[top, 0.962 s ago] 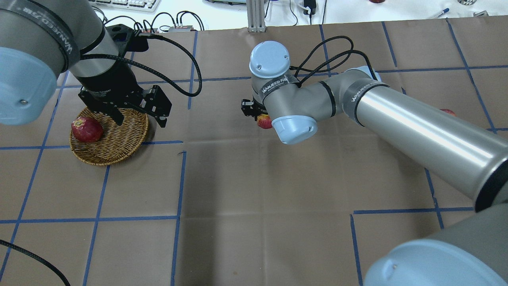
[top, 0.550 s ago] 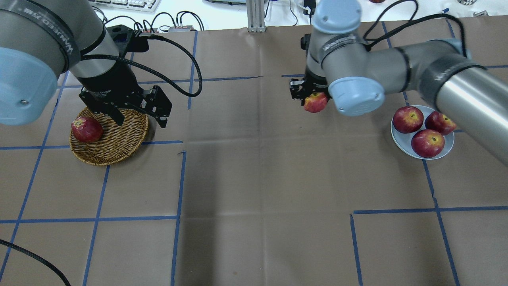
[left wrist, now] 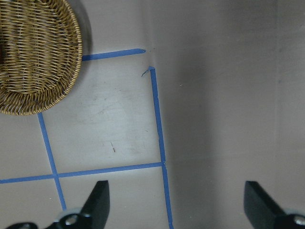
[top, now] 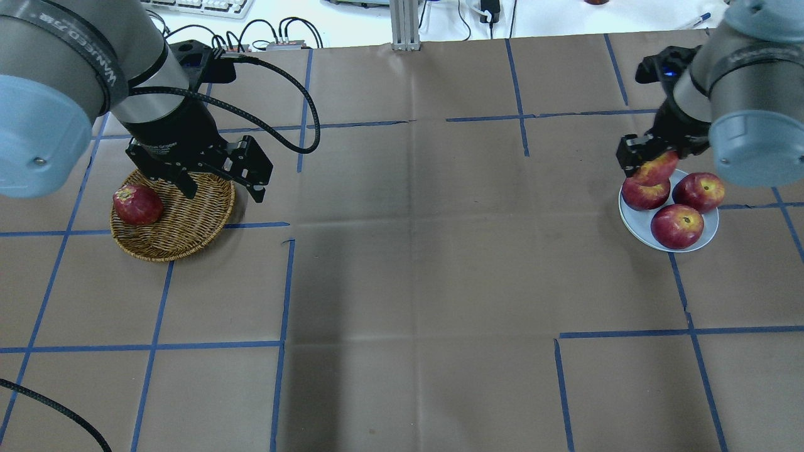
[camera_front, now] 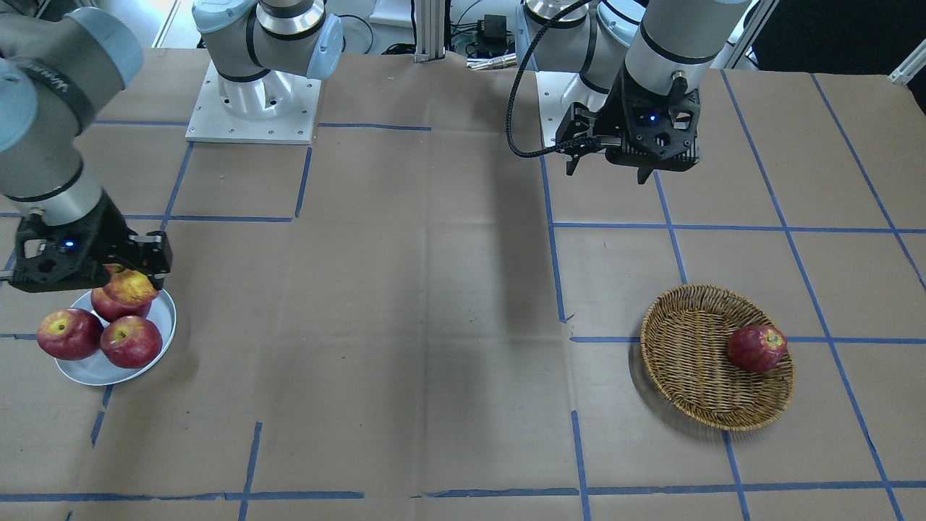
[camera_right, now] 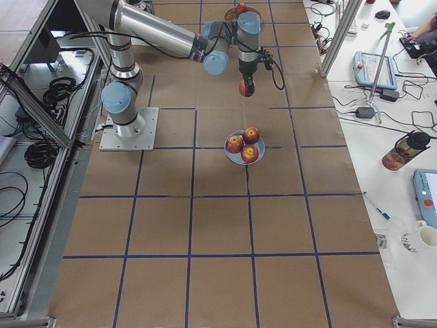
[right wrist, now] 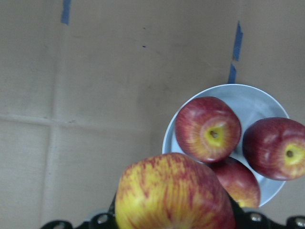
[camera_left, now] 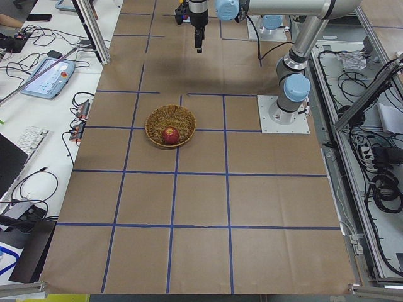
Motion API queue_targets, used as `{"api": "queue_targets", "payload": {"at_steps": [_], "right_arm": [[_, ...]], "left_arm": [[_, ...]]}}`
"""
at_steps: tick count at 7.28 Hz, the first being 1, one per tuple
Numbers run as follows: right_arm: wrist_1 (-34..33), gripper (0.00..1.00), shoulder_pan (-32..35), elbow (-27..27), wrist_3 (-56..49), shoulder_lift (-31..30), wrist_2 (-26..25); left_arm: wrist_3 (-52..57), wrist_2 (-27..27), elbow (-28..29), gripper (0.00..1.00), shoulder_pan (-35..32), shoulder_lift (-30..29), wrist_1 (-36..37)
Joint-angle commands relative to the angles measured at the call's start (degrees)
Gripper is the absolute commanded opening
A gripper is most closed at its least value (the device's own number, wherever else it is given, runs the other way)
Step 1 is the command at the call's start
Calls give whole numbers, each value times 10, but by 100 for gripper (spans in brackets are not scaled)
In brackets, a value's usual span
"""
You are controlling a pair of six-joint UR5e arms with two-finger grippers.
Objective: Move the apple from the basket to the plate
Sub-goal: 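Carry the apple with the right gripper over the white plate, then lower the apple onto the plate beside the other apples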
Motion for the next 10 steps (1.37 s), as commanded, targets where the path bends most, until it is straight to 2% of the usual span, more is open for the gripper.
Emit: {"api": "queue_targets", "payload": {"at_steps": [1, 2, 3, 10], "right_arm": [[-12, 63, -59, 1, -79, 33, 2], [-65, 63, -59, 1, -86, 64, 1], [-81, 64, -60, -1, -87, 81, 1], [-77, 64, -74, 2, -94, 100, -7]], "left_arm": [[0, 0, 0, 99, 0, 0, 0], [0, 0, 0, 99, 0, 0, 0], [0, 0, 0, 99, 0, 0, 0], [0, 0, -1, 99, 0, 0, 0]]}}
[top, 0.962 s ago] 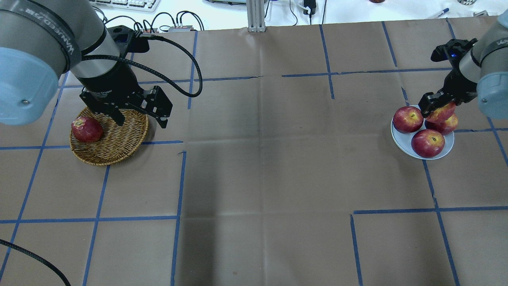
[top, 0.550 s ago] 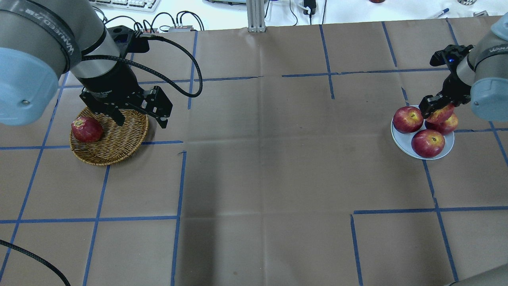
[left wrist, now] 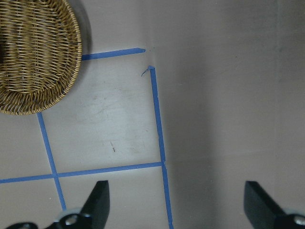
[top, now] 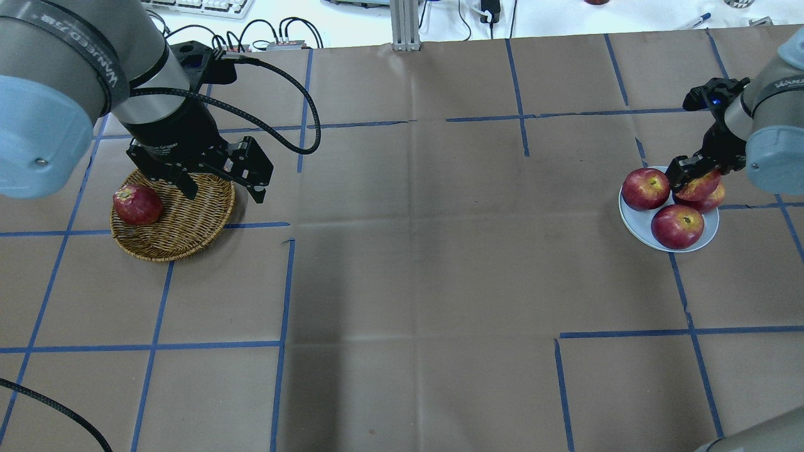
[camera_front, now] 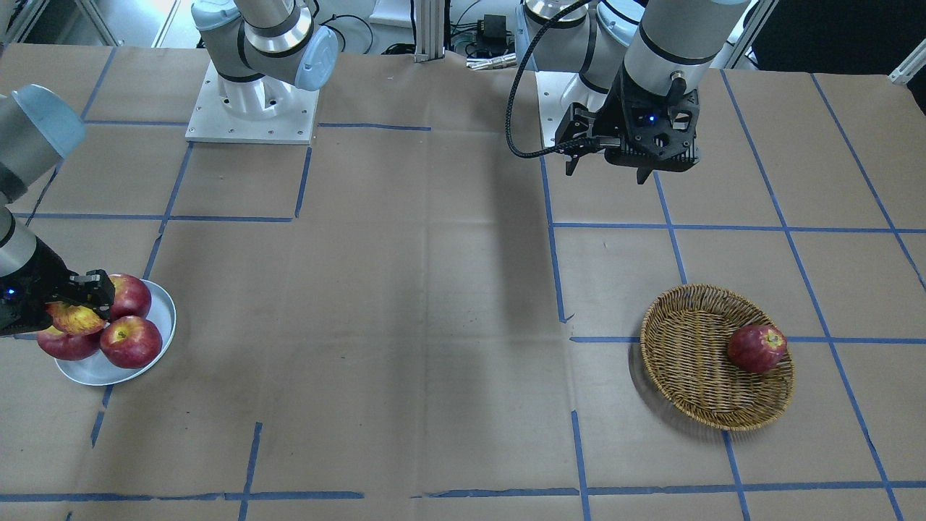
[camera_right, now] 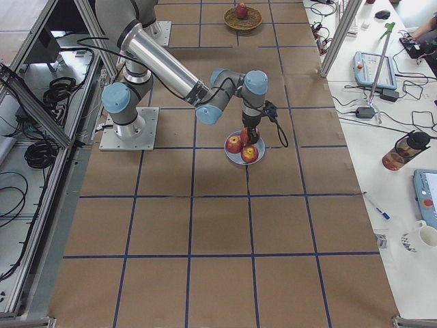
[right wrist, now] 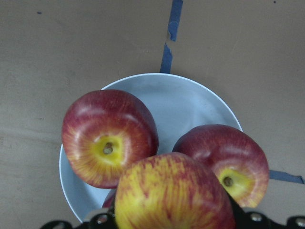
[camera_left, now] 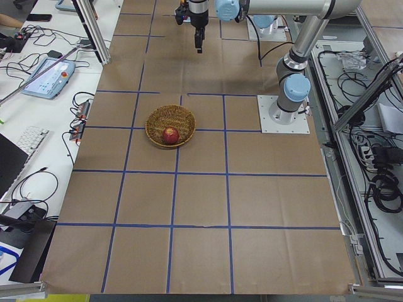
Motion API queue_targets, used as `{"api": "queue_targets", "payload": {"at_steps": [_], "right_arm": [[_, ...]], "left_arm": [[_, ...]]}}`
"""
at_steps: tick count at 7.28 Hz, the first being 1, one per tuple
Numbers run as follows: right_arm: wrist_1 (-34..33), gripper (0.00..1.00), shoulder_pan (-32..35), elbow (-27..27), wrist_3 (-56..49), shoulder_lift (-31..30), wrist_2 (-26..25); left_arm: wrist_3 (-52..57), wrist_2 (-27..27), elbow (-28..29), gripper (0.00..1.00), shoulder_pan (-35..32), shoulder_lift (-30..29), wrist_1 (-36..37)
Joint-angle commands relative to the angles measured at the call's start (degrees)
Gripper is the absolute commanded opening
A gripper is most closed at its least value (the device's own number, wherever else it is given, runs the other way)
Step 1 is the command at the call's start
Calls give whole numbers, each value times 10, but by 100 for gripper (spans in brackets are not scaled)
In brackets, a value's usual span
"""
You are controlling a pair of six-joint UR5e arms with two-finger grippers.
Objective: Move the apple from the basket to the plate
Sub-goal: 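Lower the apple onto the plate beside the other apples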
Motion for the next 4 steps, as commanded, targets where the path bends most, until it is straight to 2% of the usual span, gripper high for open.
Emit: {"api": "queue_targets", "payload": {"at_steps": [1, 2, 4], "right_arm": [[2, 68, 0, 0, 0, 4, 1], [0, 100, 0, -4, 0, 4, 1], [2, 100, 0, -8, 4, -3, 0]], "left_arm": [[0, 0, 0, 99, 0, 0, 0], [0, 0, 0, 99, 0, 0, 0], [0, 0, 0, 99, 0, 0, 0]]}}
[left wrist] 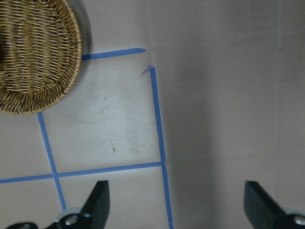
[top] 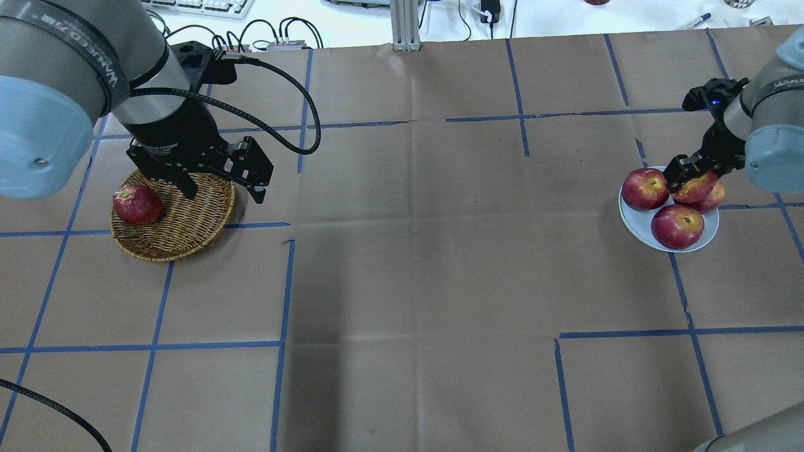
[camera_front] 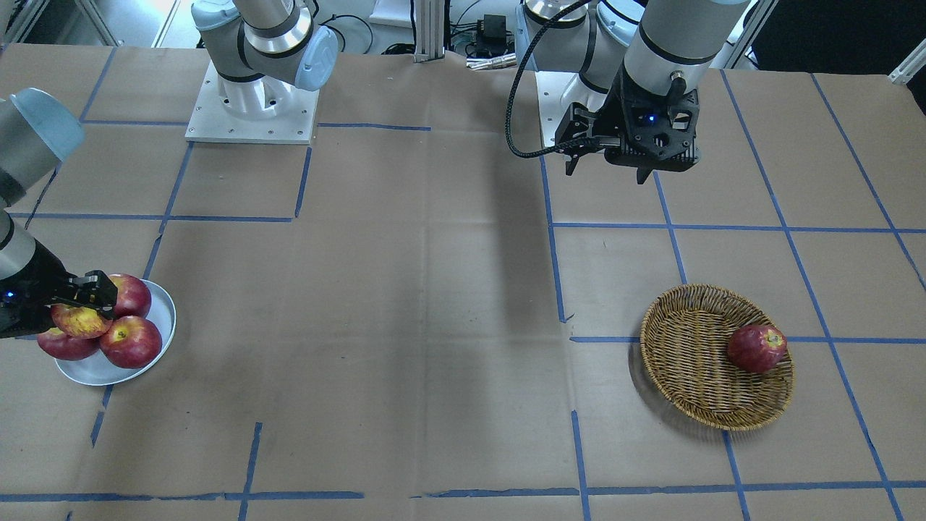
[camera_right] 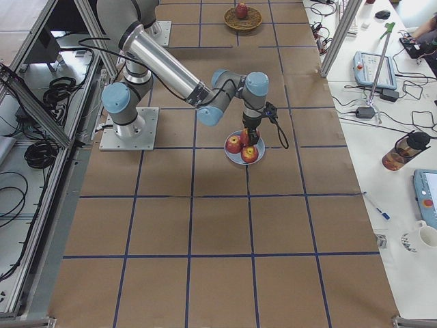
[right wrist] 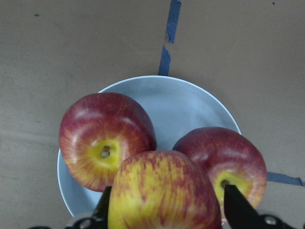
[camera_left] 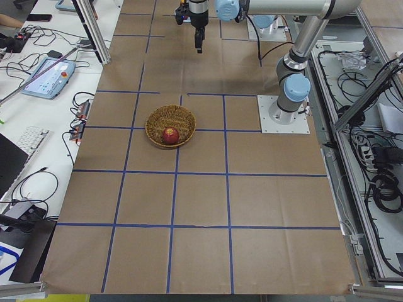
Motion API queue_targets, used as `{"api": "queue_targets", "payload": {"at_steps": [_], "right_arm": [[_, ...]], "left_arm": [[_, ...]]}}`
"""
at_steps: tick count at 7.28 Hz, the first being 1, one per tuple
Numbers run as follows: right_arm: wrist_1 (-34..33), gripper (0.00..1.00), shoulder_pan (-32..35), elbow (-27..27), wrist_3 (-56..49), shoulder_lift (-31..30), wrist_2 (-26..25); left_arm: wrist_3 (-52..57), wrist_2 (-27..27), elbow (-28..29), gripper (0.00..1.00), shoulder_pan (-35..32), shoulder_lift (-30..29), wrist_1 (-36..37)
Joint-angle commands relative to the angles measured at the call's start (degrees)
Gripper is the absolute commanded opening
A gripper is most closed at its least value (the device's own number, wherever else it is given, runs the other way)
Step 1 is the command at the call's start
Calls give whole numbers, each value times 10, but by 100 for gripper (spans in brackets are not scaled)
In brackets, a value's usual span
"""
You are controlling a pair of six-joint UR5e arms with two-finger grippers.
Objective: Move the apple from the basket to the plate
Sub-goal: 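Lower the apple onto the plate beside the other apples, then open the right gripper and release the apple on the plate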
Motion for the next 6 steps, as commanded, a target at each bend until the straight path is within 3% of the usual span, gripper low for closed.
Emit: {"api": "queue_targets", "payload": {"at_steps": [1, 3, 6], "right_arm": [[5, 100, 1, -8, 4, -7, 2], [40, 100, 7, -47, 8, -18, 8], [226, 100, 58, -183, 67, -33, 9]], "left_arm": [[0, 0, 0, 99, 0, 0, 0], [0, -1, 0, 99, 0, 1, 0], [0, -1, 0, 99, 0, 1, 0]]}}
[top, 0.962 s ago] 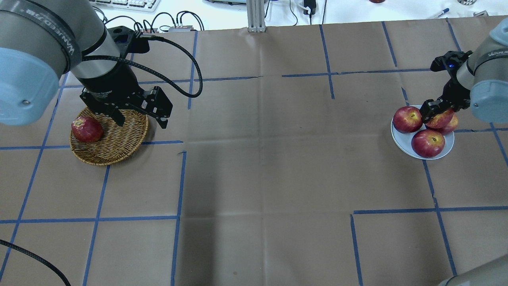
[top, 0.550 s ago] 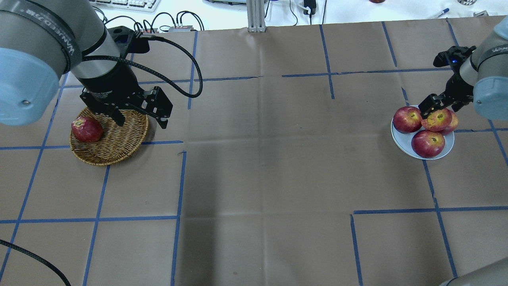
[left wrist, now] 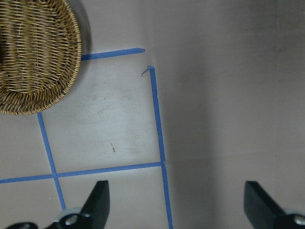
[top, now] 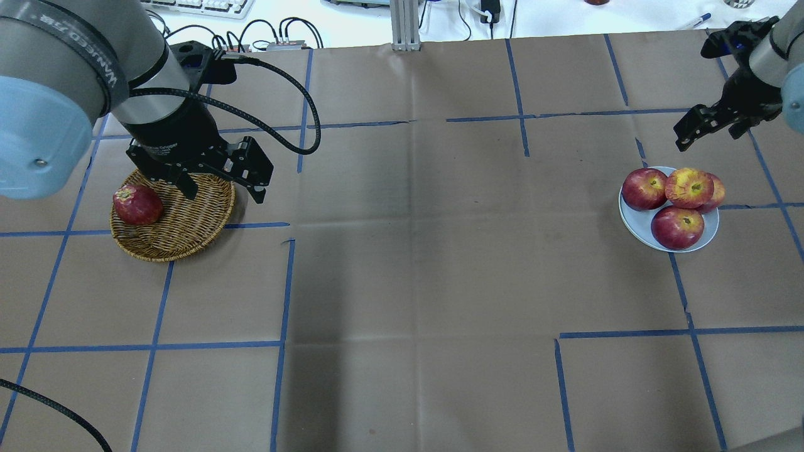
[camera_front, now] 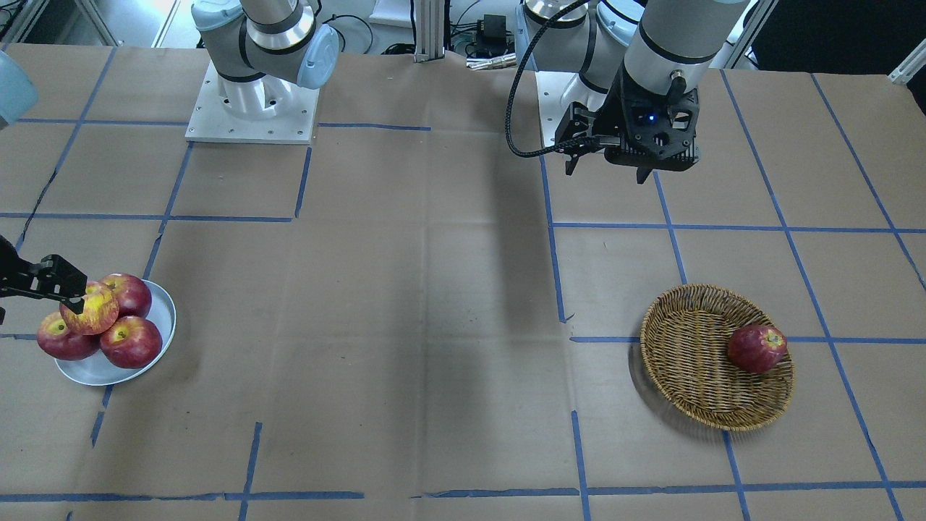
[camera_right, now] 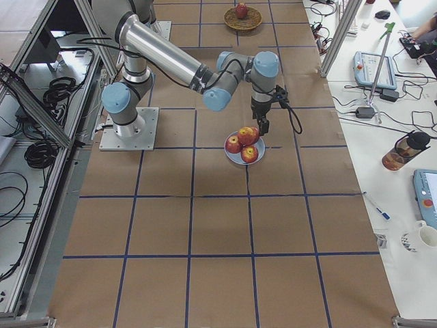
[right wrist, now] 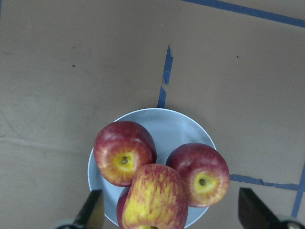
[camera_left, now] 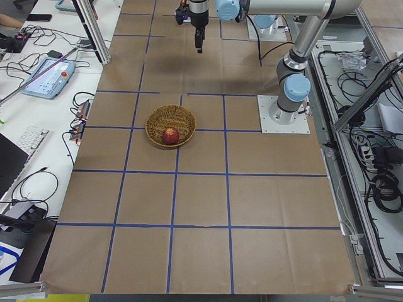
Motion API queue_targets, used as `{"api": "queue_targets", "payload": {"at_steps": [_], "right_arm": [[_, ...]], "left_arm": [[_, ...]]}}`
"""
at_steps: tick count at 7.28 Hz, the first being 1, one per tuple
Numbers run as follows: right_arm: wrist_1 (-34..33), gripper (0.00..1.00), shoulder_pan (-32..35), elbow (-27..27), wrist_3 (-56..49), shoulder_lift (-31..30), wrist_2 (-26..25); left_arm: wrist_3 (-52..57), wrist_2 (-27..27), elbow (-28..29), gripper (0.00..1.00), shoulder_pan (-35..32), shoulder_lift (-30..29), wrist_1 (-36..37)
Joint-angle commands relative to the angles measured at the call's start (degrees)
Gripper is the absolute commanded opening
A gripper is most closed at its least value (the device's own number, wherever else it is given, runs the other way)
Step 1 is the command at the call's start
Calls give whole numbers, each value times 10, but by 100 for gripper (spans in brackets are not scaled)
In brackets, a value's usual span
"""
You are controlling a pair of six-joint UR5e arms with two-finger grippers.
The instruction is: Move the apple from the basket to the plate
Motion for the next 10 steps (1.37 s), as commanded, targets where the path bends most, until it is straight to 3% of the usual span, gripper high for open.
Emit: {"api": "queue_targets", "payload": {"at_steps": [1, 5, 7, 10], "right_arm": [[123, 100, 59, -72, 90, -22, 0], [153, 100, 186, -21, 259, -98, -5], [185, 100, 200, -9, 266, -145, 0], [205, 100, 223, -9, 281, -161, 1]], "left_arm": [[0, 0, 0, 99, 0, 0, 0], [0, 0, 0, 99, 0, 0, 0], [0, 0, 1, 99, 0, 0, 0], [-1, -1, 0, 99, 0, -1, 1]]}}
